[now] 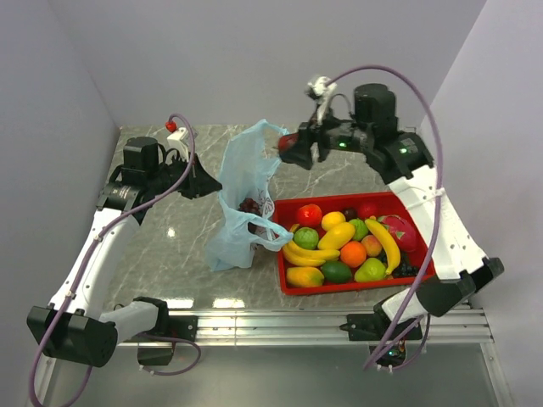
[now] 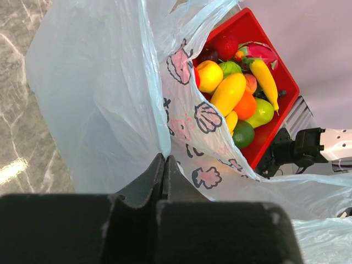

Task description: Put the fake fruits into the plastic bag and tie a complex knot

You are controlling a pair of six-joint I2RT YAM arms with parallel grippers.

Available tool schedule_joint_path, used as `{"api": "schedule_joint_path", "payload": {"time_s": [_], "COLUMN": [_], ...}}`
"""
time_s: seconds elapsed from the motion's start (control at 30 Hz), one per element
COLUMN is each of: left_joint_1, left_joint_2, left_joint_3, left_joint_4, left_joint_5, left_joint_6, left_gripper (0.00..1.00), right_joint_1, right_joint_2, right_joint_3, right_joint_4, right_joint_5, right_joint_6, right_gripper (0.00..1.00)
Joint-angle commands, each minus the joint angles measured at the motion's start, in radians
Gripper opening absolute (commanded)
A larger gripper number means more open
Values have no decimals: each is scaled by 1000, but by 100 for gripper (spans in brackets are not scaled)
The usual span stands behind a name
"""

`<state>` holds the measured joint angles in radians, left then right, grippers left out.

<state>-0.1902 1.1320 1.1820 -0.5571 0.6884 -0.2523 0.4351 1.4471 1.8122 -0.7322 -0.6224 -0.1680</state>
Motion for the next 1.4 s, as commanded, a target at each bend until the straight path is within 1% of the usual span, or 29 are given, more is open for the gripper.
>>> {"api": "schedule_joint_path", "payload": {"time_s": [0.0,0.03,0.07,0.1,0.13,0.2,0.23,0.27,0.3,0.37,0.5,0.6,0.63,0.67,0.73,0.77,0.83,0.87,0.9,0.97,1.07,1.1,1.2,1.23,1.37], "left_joint_1": [3,5,6,6,9,14,15,18,17,18,26,32,34,37,38,40,40,40,41,41,41,41,41,41,41], "left_joint_2": [-12,-11,-11,-9,-9,-14,-14,-17,-17,-17,-9,-5,-5,-5,-5,-5,-5,-6,-3,-3,2,3,5,3,-3], "left_joint_3": [25,25,27,27,28,34,33,28,27,24,24,27,28,30,30,28,25,24,21,16,21,22,28,28,30], "left_joint_4": [26,31,33,34,34,34,36,39,37,36,36,39,37,36,37,40,43,45,48,57,53,52,42,37,23], "left_joint_5": [-6,-6,-6,-7,-9,-13,-10,-9,-6,-6,0,5,7,13,14,17,19,17,22,25,23,22,19,13,-1], "left_joint_6": [2,-2,-5,-8,-13,-21,-25,-28,-28,-24,-22,-22,-22,-21,-21,-21,-21,-22,-24,-30,-28,-28,-24,-21,-11], "left_gripper": [0,0,0,0,0,0,0,0,0,0,0,0,0,0,0,0,0,0,0,0,0,0,0,0,0], "right_joint_1": [108,129,181,200,224,260,267,277,290,291,271,174,107,72,24,-10,-16,-18,-19,-21,-19,-19,-21,-22,-18], "right_joint_2": [91,107,137,154,168,200,208,219,220,207,130,40,0,-20,-68,-82,-118,-122,-123,-113,-53,-35,44,77,125], "right_joint_3": [13,15,15,18,21,18,16,18,22,29,13,-36,-50,-82,-135,-202,-289,-360,-396,-467,-514,-524,-560,-562,-556], "right_joint_4": [85,100,106,105,96,91,93,93,90,85,53,4,-36,-58,-113,-130,-124,-118,-81,-49,-3,11,83,88,109], "right_joint_5": [-43,-36,-17,46,73,131,142,159,171,174,165,98,72,32,56,94,177,203,264,302,329,346,432,438,437], "right_joint_6": [64,55,47,30,3,-14,-24,-22,-24,-18,-27,-24,-31,-40,-86,-108,-139,-149,-140,-122,-53,-3,71,82,150], "right_gripper": [4,4,5,6,7,18,30,69,80,93,95,95,95,95,93,91,91,89,88,88,92,92,92,92,92]}}
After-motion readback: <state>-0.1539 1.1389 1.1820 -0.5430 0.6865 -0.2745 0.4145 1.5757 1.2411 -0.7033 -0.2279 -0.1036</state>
